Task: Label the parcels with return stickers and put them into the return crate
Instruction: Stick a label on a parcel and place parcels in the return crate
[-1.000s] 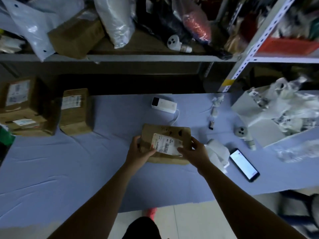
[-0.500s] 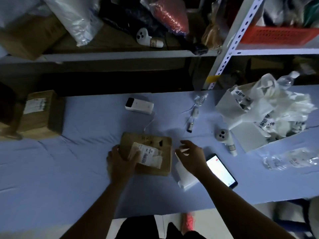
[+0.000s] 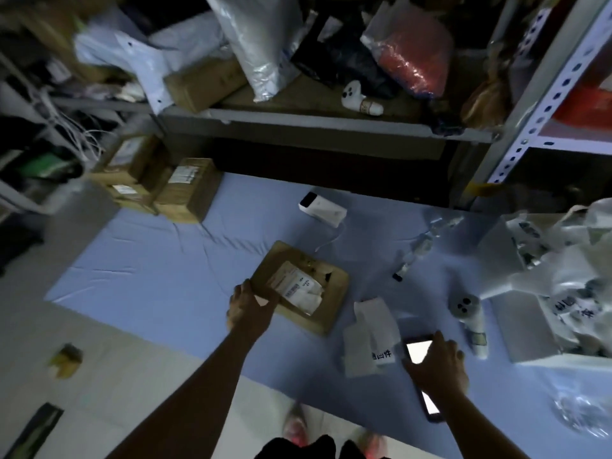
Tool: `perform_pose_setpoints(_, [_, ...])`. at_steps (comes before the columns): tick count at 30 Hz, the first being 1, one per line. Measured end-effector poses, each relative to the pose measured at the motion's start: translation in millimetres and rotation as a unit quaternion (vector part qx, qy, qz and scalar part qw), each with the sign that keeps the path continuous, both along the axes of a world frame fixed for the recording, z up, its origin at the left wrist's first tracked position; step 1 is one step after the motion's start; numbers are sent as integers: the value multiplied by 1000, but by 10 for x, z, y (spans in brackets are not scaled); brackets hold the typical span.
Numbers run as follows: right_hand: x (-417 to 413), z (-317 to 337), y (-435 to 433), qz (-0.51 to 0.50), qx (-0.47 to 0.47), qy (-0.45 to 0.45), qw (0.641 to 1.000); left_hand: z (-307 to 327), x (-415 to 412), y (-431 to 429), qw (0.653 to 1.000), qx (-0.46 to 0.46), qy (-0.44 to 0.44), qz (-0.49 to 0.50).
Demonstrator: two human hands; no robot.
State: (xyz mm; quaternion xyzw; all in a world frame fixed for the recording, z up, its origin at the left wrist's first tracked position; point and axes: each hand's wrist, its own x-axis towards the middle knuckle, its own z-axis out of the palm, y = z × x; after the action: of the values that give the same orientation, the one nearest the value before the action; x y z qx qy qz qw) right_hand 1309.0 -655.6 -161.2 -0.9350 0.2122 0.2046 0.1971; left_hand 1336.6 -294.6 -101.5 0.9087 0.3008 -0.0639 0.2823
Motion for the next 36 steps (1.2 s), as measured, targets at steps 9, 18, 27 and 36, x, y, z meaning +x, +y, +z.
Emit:
perform_pose_setpoints(9, [58, -60, -24, 2, -33, 41, 999, -52, -112, 266, 998, -55, 23, 1])
perform_pose_setpoints(18, [226, 227, 180, -114, 17, -52, 992, -50, 234, 634, 984, -150, -11, -95])
perform_pose_setpoints(27, [576, 1052, 1158, -8, 108, -156, 982, 16, 884, 874, 918, -227, 42, -323])
perform_pose_setpoints(36, [581, 1421, 1670, 214, 25, 37, 976, -95, 818, 905, 881, -341, 74, -319])
